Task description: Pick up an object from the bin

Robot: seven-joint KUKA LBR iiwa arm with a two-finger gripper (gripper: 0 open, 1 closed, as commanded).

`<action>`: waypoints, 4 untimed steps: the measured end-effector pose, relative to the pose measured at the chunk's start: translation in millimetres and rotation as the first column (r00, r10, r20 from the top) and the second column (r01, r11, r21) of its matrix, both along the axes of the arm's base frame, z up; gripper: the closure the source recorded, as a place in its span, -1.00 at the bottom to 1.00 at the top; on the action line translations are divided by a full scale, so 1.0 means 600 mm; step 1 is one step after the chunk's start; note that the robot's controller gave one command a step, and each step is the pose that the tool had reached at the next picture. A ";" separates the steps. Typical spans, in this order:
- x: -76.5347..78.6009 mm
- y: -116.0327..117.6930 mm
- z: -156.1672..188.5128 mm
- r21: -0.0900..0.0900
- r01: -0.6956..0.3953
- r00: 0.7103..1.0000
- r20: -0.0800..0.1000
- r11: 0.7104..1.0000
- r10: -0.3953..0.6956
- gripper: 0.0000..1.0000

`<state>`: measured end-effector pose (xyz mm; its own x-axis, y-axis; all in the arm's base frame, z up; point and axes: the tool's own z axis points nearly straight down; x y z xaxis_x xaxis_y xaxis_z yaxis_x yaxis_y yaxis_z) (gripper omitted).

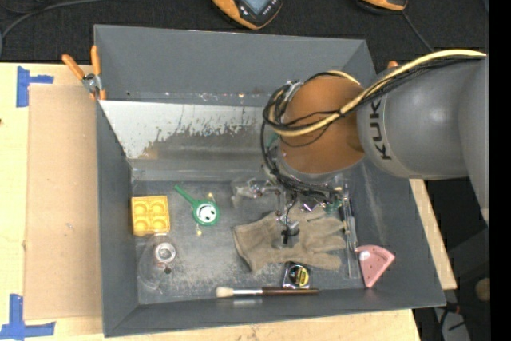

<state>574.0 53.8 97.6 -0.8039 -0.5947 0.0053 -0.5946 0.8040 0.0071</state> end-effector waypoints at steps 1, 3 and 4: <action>0.014 -0.007 -0.048 -0.001 -0.276 0.961 0.014 0.961 0.276 -1.00; 0.023 -0.030 -0.044 0.009 -0.345 0.939 0.001 0.939 0.345 1.00; 0.021 -0.030 -0.018 0.009 -0.344 0.939 -0.002 0.939 0.344 1.00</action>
Offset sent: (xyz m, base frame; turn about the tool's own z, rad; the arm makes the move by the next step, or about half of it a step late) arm 0.0139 -0.0214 -0.0276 -0.3564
